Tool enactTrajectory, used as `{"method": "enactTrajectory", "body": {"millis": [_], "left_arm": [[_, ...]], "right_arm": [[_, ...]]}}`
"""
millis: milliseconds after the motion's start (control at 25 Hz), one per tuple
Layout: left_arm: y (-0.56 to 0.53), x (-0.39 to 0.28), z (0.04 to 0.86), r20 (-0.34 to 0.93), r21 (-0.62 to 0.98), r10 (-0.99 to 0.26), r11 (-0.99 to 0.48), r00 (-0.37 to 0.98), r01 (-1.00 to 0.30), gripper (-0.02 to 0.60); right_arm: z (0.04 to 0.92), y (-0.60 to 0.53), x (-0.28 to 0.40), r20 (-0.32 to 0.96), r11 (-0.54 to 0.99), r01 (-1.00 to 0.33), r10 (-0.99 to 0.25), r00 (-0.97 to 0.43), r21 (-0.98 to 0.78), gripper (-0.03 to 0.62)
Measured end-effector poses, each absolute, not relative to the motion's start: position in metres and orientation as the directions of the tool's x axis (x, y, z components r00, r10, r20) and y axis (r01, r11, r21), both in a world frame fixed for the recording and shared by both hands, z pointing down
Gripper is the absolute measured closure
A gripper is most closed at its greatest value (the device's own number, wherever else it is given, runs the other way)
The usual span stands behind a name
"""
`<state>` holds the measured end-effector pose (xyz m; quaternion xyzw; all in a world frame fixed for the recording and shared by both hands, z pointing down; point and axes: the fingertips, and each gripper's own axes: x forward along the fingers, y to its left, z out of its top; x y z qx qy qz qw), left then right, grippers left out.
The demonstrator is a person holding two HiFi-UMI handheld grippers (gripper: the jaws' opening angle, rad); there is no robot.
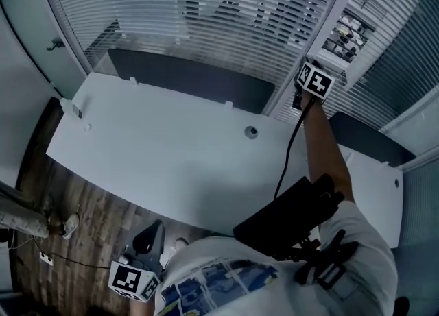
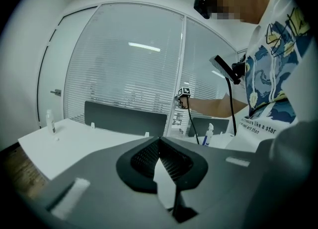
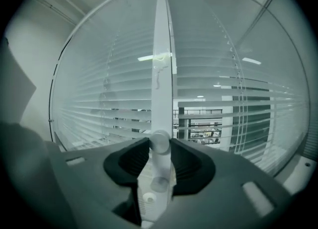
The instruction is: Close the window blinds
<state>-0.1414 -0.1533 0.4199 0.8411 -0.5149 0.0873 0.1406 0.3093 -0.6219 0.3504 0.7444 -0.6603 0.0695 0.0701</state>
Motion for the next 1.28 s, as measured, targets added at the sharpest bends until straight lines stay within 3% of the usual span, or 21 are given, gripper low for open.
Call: {"method": "enactTrajectory", "body": {"millis": [360,480,600,760,880,960,1040,1160,1280], "left_arm": [[-0.15,-0.14,0.421,0.301,0.141,-0.835,-0.439,0.461,-0.887,0.58],[-0.147,-0.141,0.422,0.301,0.142,-0.836,-0.436,0.458,-0.889,0.58],[-0.146,-0.143,0.424,0.303,0.145,-0.84,-0.426,0.45,-0.893,0.58],[-0.145,-0.145,0.427,0.309,0.151,-0.839,-0.421,0.447,-0.894,0.579],[-0.146,-0.143,0.428,0.312,0.151,-0.835,-0.429,0.454,-0.891,0.579],[-0.147,-0.141,0.428,0.318,0.15,-0.829,-0.434,0.459,-0.888,0.579],[-0.148,-0.139,0.428,0.323,0.148,-0.825,-0.441,0.465,-0.885,0.58],[-0.15,-0.138,0.426,0.323,0.146,-0.821,-0.447,0.47,-0.882,0.579],[-0.151,-0.135,0.424,0.323,0.142,-0.818,-0.455,0.476,-0.879,0.579]], "right_arm": [[0.347,-0.617,0.309,0.211,-0.183,-0.983,-0.962,0.176,-0.014,0.47],[0.347,-0.616,0.308,0.218,-0.205,-0.976,-0.952,0.217,0.078,0.471],[0.341,-0.618,0.304,0.201,-0.194,-0.939,-0.946,0.256,0.285,0.473],[0.347,-0.622,0.297,0.19,-0.146,-0.786,-0.929,0.318,0.6,0.473],[0.355,-0.627,0.297,0.147,-0.101,-0.593,-0.923,0.355,0.799,0.473],[0.359,-0.628,0.298,0.113,-0.076,-0.461,-0.923,0.367,0.884,0.473],[0.359,-0.626,0.298,0.097,-0.068,-0.421,-0.929,0.357,0.904,0.473],[0.352,-0.623,0.296,0.14,-0.079,-0.65,-0.95,0.278,0.756,0.47],[0.347,-0.613,0.298,0.198,-0.085,-0.956,-0.969,0.145,0.282,0.468]]}}
